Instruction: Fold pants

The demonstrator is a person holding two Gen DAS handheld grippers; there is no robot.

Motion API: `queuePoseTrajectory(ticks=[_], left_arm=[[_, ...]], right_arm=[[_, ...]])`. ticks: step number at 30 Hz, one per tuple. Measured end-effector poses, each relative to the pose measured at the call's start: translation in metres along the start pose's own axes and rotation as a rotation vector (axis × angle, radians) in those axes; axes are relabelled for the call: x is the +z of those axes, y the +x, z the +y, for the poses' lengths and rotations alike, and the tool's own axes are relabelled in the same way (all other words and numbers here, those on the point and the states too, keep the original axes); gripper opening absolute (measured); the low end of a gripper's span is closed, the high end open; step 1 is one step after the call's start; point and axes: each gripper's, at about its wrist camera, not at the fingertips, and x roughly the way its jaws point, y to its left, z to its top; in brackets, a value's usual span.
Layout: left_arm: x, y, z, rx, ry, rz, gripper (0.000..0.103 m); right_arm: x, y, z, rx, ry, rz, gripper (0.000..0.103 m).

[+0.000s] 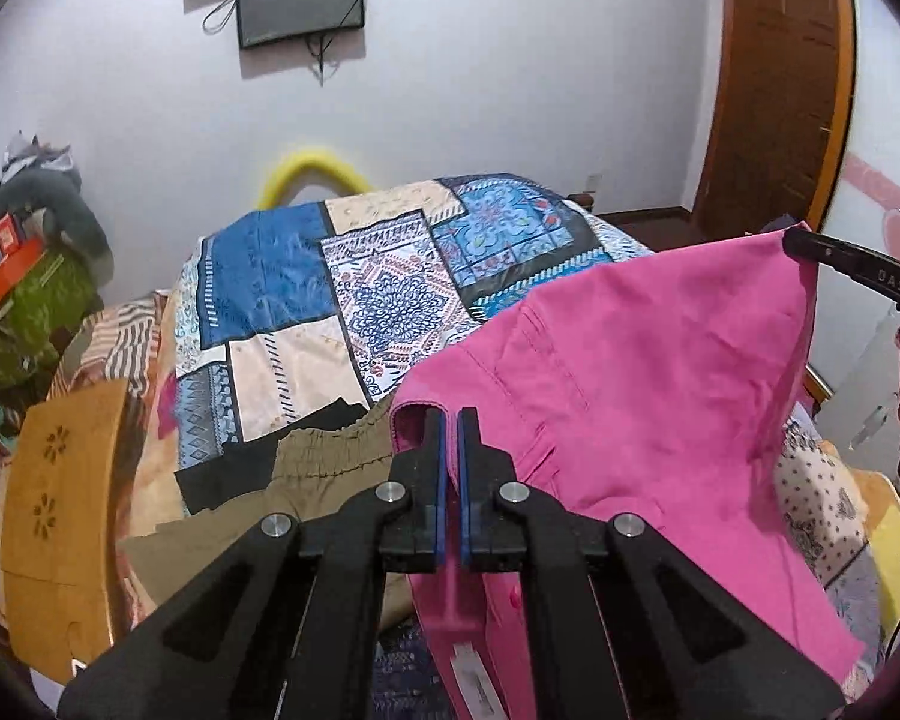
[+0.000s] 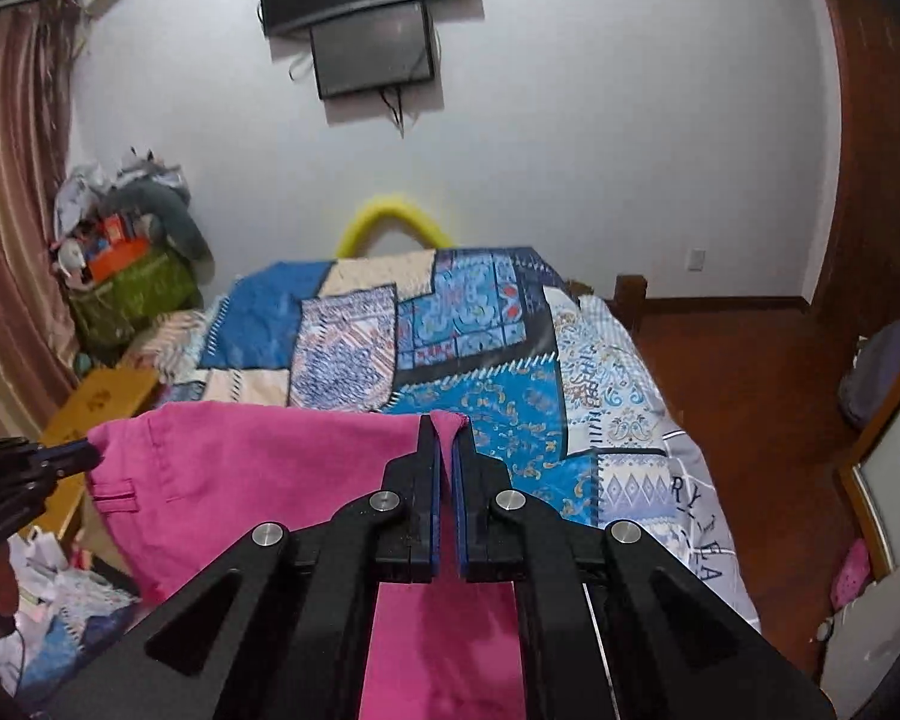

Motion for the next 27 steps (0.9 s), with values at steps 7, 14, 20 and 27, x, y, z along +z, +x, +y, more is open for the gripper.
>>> queuePoseTrajectory(ticks=[7, 14, 20, 27], left_arm=[[-0.033, -0.033, -0.008, -0.029, 0.030, 0.015, 0.003], [-0.071, -0.069, -0.010, -0.095, 0.027, -0.002, 0.003], [-0.107, -0.090, -0.018, -0.120, 0.066, -0.002, 0.003], [-0.149, -0.096, -0.020, -0.146, 0.065, 0.073, 0.003]], right_arm=[[-0.039, -0.038, 0.005, 0.027, -0.003, 0.018, 0.003], [-0.084, -0.081, 0.017, 0.056, -0.001, 0.035, 0.003], [-0.125, -0.106, 0.028, 0.072, 0.006, 0.067, 0.003], [-0.177, -0.107, 0.036, 0.069, 0.036, 0.154, 0.003]])
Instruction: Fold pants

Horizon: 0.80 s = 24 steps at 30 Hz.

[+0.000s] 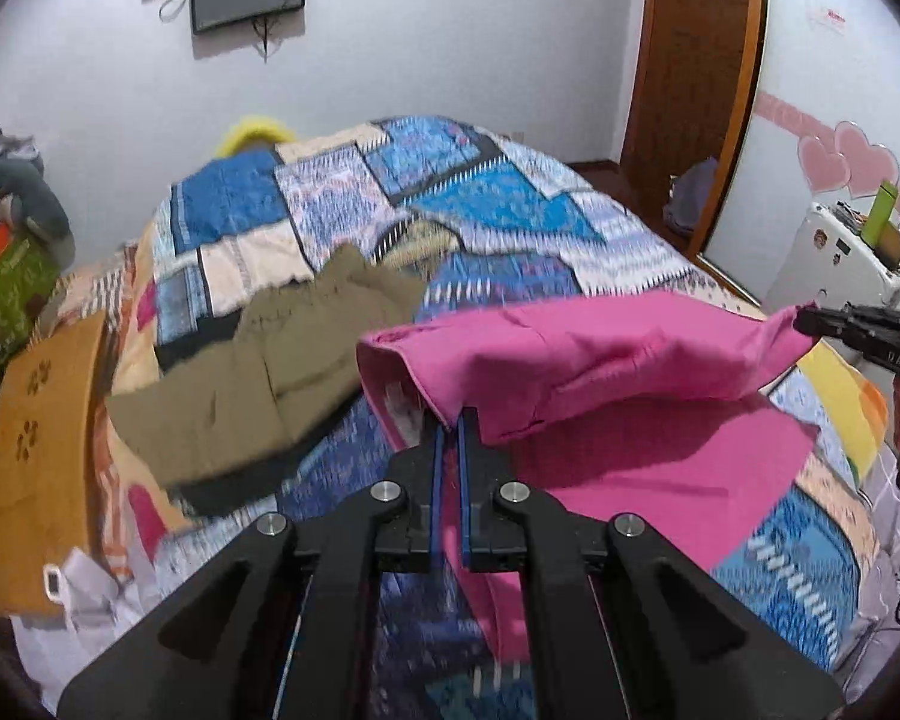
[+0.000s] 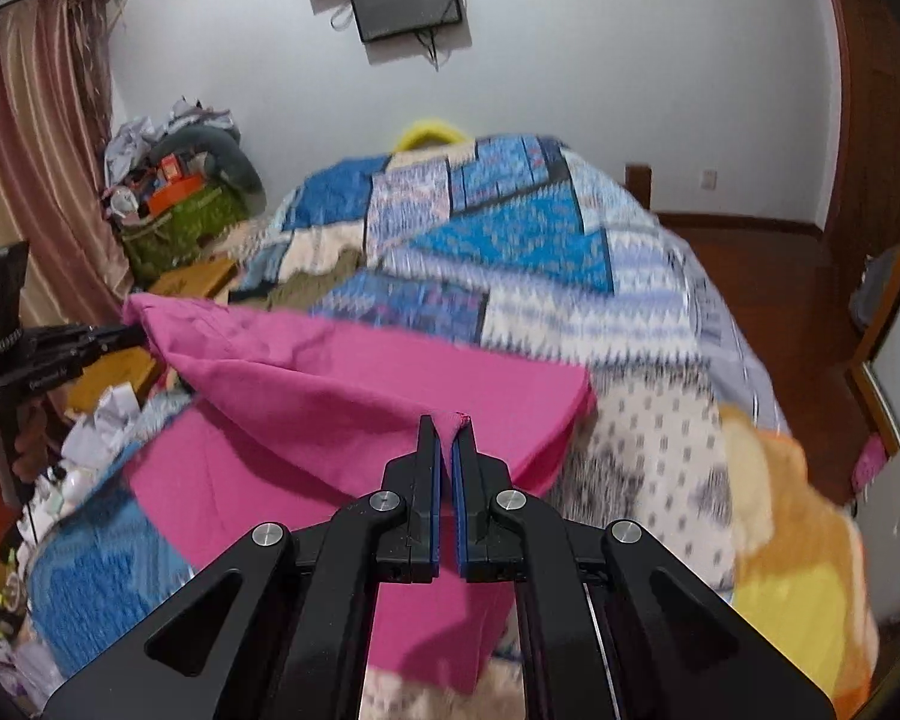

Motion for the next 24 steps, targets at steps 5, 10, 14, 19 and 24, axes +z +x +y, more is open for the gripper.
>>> queuePoseTrajectory(ticks=[5, 10, 14, 19, 24], left_arm=[[-0.034, 0.006, 0.005, -0.007, -0.034, 0.070, 0.004], [-0.060, 0.006, 0.015, 0.050, -0.069, 0.120, 0.004], [-0.065, -0.005, 0.024, 0.078, -0.113, 0.120, 0.009], [-0.050, -0.020, 0.026, 0.104, -0.135, 0.097, 0.023], [-0.030, -0.031, 0.006, 0.091, -0.088, 0.047, 0.053]], right_arm=[[-0.038, -0.003, 0.003, -0.011, 0.019, 0.056, 0.005], [-0.064, -0.009, -0.001, -0.010, 0.077, 0.093, 0.006], [-0.071, -0.017, -0.002, -0.047, 0.086, 0.096, 0.006], [-0.068, -0.031, -0.005, -0.101, 0.099, 0.075, 0.015], [-0.054, -0.048, 0.000, -0.102, 0.094, 0.015, 0.034]])
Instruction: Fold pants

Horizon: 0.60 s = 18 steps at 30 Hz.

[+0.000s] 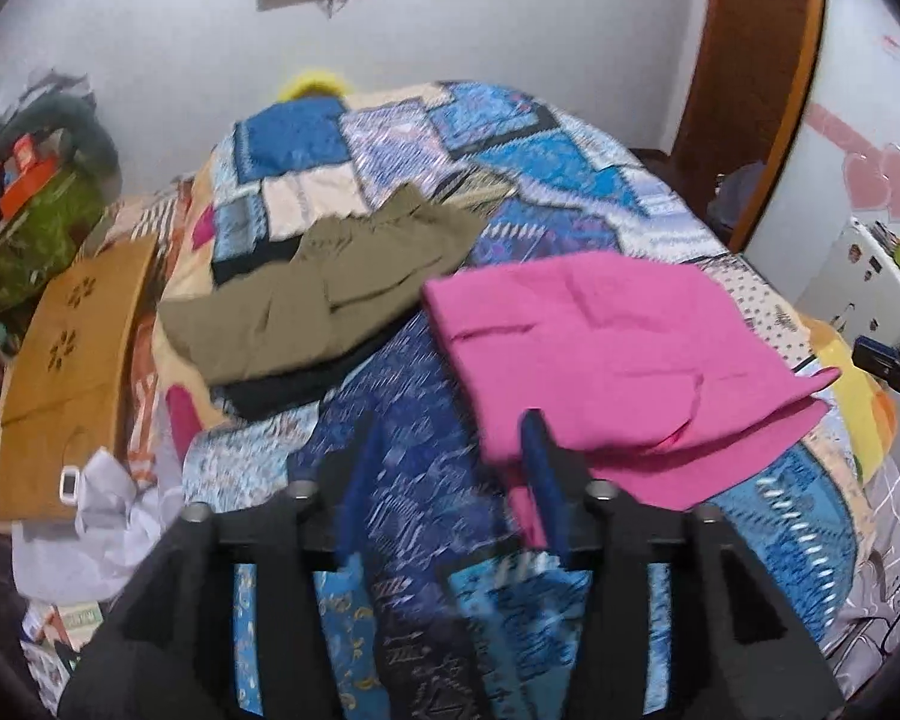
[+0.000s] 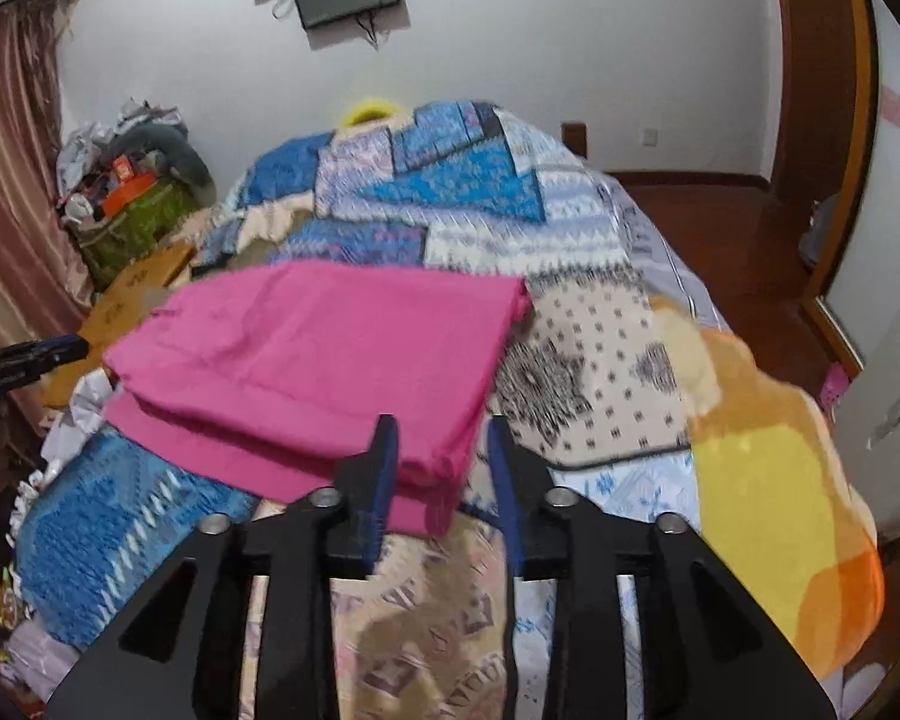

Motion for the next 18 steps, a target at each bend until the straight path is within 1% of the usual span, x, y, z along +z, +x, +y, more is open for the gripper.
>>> queuePoseTrajectory(ticks=[2, 3, 5, 7, 8, 10, 14, 18], left_arm=[[0.004, -0.002, -0.012, -0.008, 0.034, -0.010, 0.064], [0.005, -0.003, -0.018, -0.016, 0.054, -0.014, 0.065], [0.005, -0.003, -0.035, -0.024, 0.130, -0.022, 0.077], [0.002, 0.001, -0.050, -0.006, 0.208, -0.013, 0.084], [0.000, 0.004, -0.056, 0.001, 0.238, -0.004, 0.085], [-0.005, 0.011, -0.067, 0.010, 0.291, 0.022, 0.085], [-0.011, 0.033, -0.078, 0.023, 0.349, 0.080, 0.085], [-0.014, 0.053, -0.087, 0.044, 0.398, 0.112, 0.085]], right_arm=[[0.005, -0.004, 0.010, 0.027, -0.022, -0.017, 0.041], [0.007, -0.003, 0.015, 0.040, -0.036, -0.018, 0.043], [0.009, 0.001, 0.030, 0.072, -0.091, -0.006, 0.047], [0.008, 0.007, 0.045, 0.101, -0.145, 0.014, 0.052], [0.006, 0.013, 0.056, 0.120, -0.183, 0.034, 0.055], [0.004, 0.022, 0.068, 0.137, -0.230, 0.061, 0.057], [-0.003, 0.044, 0.091, 0.148, -0.325, 0.115, 0.058], [-0.004, 0.058, 0.101, 0.136, -0.386, 0.137, 0.058]])
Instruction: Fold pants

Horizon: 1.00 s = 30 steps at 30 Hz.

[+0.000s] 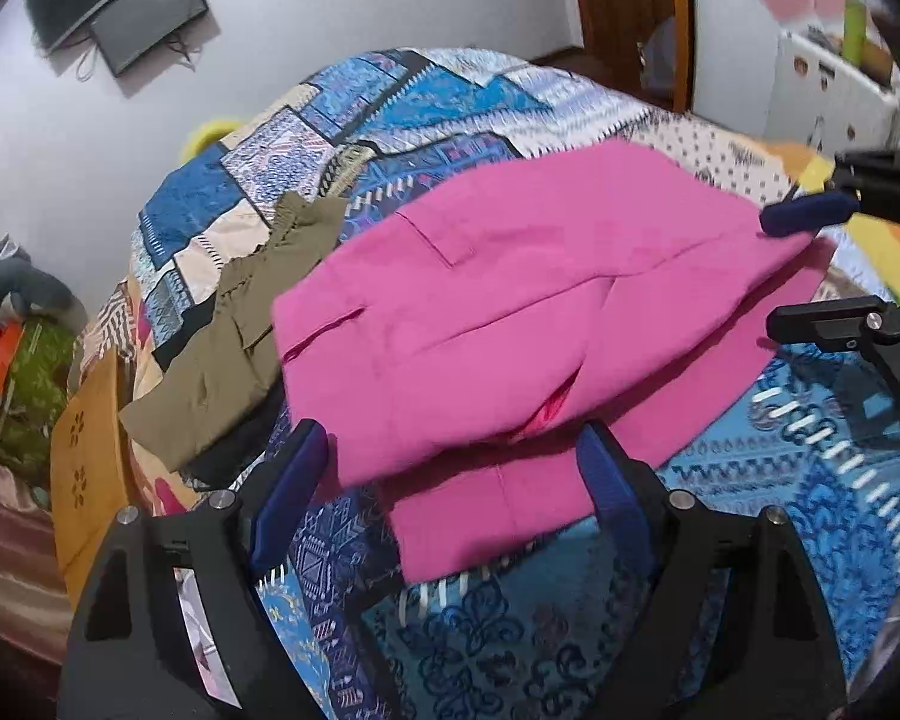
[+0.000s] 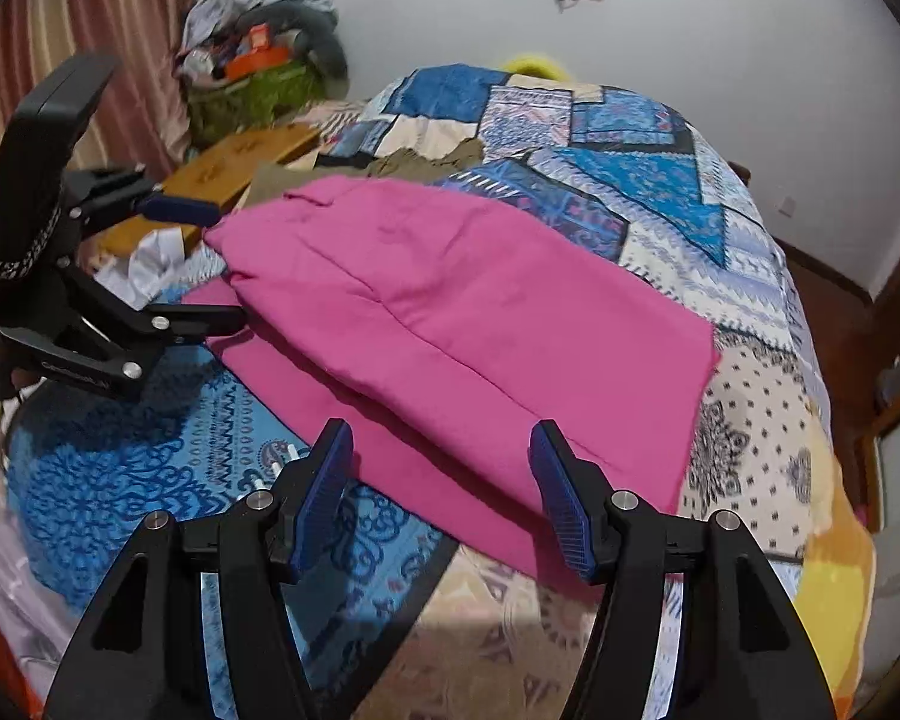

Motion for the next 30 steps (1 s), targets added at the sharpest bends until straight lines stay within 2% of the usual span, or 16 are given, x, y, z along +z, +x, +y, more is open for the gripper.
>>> queuePoseTrajectory(ticks=[6, 7, 8, 10, 13, 14, 17, 22, 30], left_arm=[[0.012, 0.009, -0.002, -0.020, 0.033, -0.001, 0.084], [0.012, 0.010, -0.002, -0.021, 0.035, -0.001, 0.078], [0.013, 0.010, -0.001, -0.017, 0.040, 0.000, 0.068], [0.013, 0.009, 0.000, -0.005, 0.044, 0.005, 0.057], [0.014, 0.001, 0.004, -0.069, -0.001, -0.015, 0.034], [0.015, -0.003, 0.003, -0.066, -0.003, -0.023, 0.028], [0.020, -0.017, -0.002, -0.069, -0.008, -0.059, 0.018], [0.026, -0.033, -0.012, -0.106, 0.009, -0.083, 0.017], [0.005, -0.021, -0.026, -0.135, -0.018, -0.029, 0.017]], right_arm=[[0.003, 0.014, 0.003, -0.029, -0.073, 0.019, 0.056], [0.004, 0.014, 0.001, -0.028, -0.067, 0.012, 0.047], [0.005, 0.014, 0.000, -0.023, -0.061, 0.008, 0.033], [0.007, 0.014, -0.003, -0.021, -0.047, 0.006, 0.017], [0.008, 0.008, -0.004, -0.017, -0.046, -0.015, 0.008], [0.009, 0.004, -0.004, -0.016, -0.048, -0.027, 0.008], [0.011, -0.007, -0.003, -0.031, -0.060, -0.063, 0.006], [0.011, -0.030, -0.006, -0.075, -0.079, -0.108, 0.006], [-0.014, -0.028, -0.007, -0.056, -0.037, -0.060, 0.006]])
